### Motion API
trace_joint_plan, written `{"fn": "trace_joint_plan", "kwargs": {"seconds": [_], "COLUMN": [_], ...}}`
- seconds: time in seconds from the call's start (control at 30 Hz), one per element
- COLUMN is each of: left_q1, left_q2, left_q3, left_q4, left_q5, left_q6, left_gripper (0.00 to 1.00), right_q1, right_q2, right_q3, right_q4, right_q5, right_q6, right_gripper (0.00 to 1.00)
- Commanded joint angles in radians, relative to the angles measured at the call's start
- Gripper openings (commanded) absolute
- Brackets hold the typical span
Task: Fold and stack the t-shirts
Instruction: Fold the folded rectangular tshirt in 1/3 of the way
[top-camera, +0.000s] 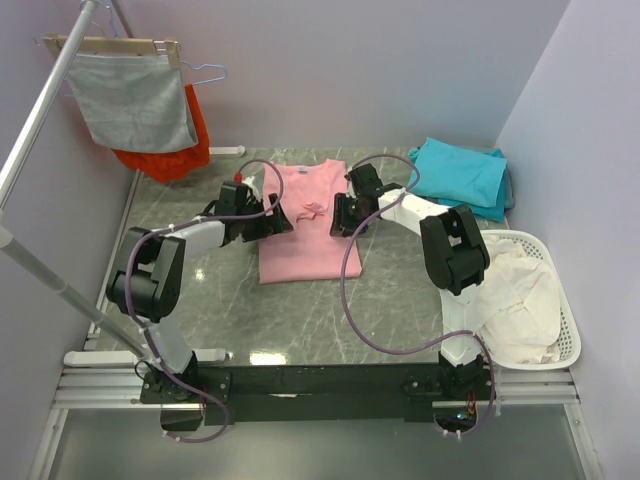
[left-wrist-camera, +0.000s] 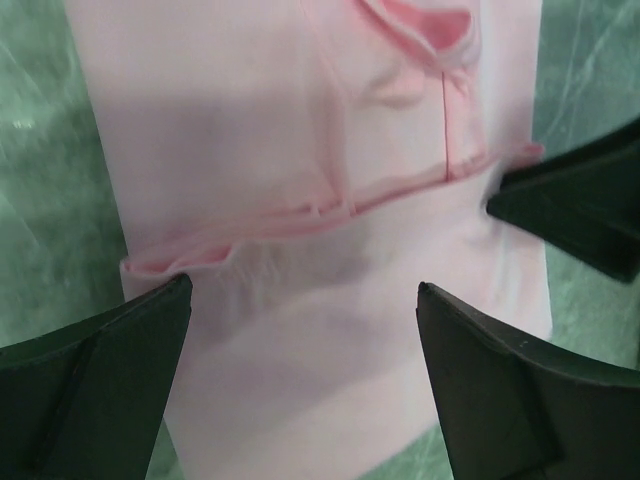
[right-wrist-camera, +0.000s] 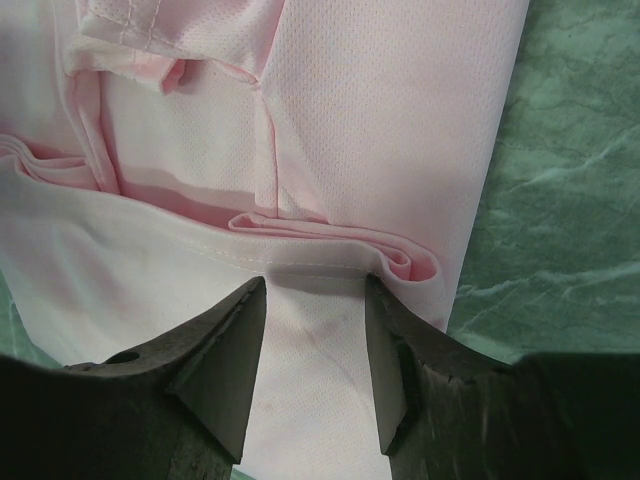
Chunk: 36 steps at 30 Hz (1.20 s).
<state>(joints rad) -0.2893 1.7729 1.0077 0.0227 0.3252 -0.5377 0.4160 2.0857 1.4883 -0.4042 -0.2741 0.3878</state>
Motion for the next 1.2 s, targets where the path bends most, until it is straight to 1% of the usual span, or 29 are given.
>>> {"fn": "trace_joint_plan", "kwargs": {"seconds": [0.0, 0.1, 0.2, 0.33, 0.47, 0.53, 0.57, 0.63, 0.7, 0.73, 0.77, 0.8, 0.83, 0.87, 0.93, 1.0, 1.17], "left_q1": [-0.001, -0.002, -0.002, -0.002, -0.002, -0.001, -0.001, 0.006, 0.019, 0.042, 0.058, 0.073, 0.094, 0.099, 0.099, 0.099, 0.099], "left_q2": [0.063, 0.082, 0.063, -0.021, -0.084, -0.108, -0.112, -0.112, -0.101, -0.083, -0.072, -0.072, -0.081, -0.092, -0.13, -0.151, -0.21], "left_q3": [0.072, 0.072, 0.055, 0.035, 0.049, 0.061, 0.072, 0.084, 0.1, 0.103, 0.101, 0.082, 0.057, 0.004, -0.043, -0.079, -0.164], "left_q4": [0.028, 0.037, 0.06, 0.068, -0.002, -0.02, -0.055, -0.107, -0.157, -0.173, -0.181, -0.167, -0.115, -0.093, -0.067, -0.079, -0.109], "left_q5": [-0.061, -0.097, -0.141, -0.218, -0.301, -0.322, -0.353, -0.365, -0.333, -0.249, -0.198, -0.13, -0.083, -0.046, -0.058, -0.089, -0.081], "left_q6": [0.021, 0.021, 0.021, 0.016, 0.013, 0.002, -0.002, -0.013, -0.027, -0.04, -0.045, -0.048, -0.065, -0.071, -0.079, -0.074, -0.068], "left_gripper": [0.99, 1.0, 0.99, 0.99, 0.99, 0.99, 0.99, 0.99, 0.99, 0.99, 0.99, 1.0, 1.0, 0.99, 0.99, 1.0, 0.99], "right_q1": [-0.014, -0.017, -0.019, -0.023, -0.036, -0.051, -0.057, -0.08, -0.107, -0.118, -0.126, -0.137, -0.15, -0.155, -0.166, -0.171, -0.169], "right_q2": [0.02, 0.008, -0.021, -0.088, -0.205, -0.239, -0.266, -0.283, -0.306, -0.314, -0.328, -0.337, -0.345, -0.36, -0.371, -0.388, -0.406], "right_q3": [0.021, 0.01, -0.011, -0.049, -0.095, -0.117, -0.123, -0.134, -0.157, -0.172, -0.187, -0.219, -0.236, -0.252, -0.293, -0.33, -0.399], "right_q4": [0.008, 0.018, 0.041, 0.088, 0.148, 0.157, 0.162, 0.147, 0.127, 0.128, 0.13, 0.133, 0.136, 0.136, 0.133, 0.13, 0.127], "right_q5": [0.015, 0.013, 0.006, 0.026, 0.095, 0.114, 0.119, 0.137, 0.124, 0.116, 0.084, 0.067, 0.056, 0.05, 0.027, 0.01, -0.033], "right_q6": [-0.024, -0.026, -0.026, -0.041, -0.053, -0.055, -0.056, -0.052, -0.053, -0.052, -0.049, -0.05, -0.047, -0.046, -0.044, -0.043, -0.032], "right_gripper": [0.52, 0.52, 0.52, 0.52, 0.54, 0.54, 0.55, 0.56, 0.57, 0.57, 0.57, 0.57, 0.57, 0.57, 0.57, 0.58, 0.58]}}
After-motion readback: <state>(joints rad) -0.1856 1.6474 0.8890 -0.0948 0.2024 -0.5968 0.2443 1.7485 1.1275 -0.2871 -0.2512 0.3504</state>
